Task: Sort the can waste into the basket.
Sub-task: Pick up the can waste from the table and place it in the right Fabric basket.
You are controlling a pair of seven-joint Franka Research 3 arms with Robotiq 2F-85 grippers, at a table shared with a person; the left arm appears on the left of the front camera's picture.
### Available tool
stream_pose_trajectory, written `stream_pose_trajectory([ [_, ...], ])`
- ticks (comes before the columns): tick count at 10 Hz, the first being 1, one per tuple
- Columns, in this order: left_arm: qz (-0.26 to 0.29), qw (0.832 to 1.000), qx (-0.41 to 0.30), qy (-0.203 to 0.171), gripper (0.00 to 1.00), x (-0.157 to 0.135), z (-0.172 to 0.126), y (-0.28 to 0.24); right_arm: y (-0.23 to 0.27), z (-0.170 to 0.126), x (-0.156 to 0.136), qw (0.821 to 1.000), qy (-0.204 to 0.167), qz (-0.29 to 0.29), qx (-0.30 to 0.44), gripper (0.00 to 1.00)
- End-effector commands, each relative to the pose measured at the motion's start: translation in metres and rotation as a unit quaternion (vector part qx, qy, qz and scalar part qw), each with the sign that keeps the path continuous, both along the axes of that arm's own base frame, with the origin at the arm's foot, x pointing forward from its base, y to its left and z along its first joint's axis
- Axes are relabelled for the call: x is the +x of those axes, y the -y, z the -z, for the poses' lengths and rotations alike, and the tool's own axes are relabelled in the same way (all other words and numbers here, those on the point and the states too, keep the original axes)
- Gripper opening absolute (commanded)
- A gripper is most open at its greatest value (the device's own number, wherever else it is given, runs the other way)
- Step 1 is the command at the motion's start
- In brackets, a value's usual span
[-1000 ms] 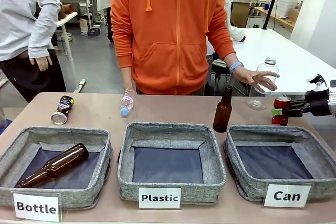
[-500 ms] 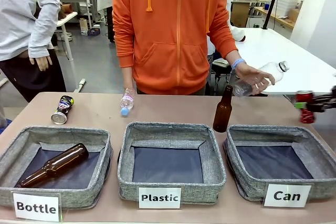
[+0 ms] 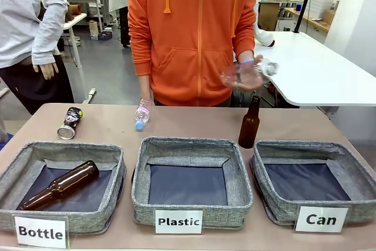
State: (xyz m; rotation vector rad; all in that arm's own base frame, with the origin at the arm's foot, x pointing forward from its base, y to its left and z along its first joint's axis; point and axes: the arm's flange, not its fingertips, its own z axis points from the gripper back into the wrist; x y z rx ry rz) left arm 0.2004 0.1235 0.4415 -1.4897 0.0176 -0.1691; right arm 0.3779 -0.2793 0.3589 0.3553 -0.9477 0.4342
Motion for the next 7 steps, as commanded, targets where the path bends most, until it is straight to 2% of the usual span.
stream_pose_trajectory([
  [1, 0.0, 1.0, -0.012, 0.006, 1.0, 0.0, 0.0, -0.001, -0.058, -0.041, -0.033, 0.991, -0.106, -0.061, 0.045, 0.0],
  [2, 0.0, 1.0, -0.012, 0.006, 1.0, 0.0, 0.0, -0.001, -0.092, -0.06, -0.053, 0.98, -0.16, -0.114, 0.017, 0.0],
  [3, 0.0, 1.0, -0.012, 0.006, 1.0, 0.0, 0.0, -0.001, -0.122, -0.078, -0.065, 0.963, -0.186, -0.192, -0.024, 0.0],
  [4, 0.0, 1.0, -0.012, 0.006, 1.0, 0.0, 0.0, -0.001, -0.146, -0.092, -0.071, 0.948, -0.2, -0.237, -0.075, 0.0],
  [5, 0.0, 1.0, -0.012, 0.006, 1.0, 0.0, 0.0, -0.001, -0.171, -0.107, -0.073, 0.921, -0.23, -0.295, -0.107, 0.0],
  [7, 0.0, 1.0, -0.012, 0.006, 1.0, 0.0, 0.0, -0.001, -0.224, -0.127, -0.055, 0.878, -0.294, -0.351, -0.14, 0.0],
])
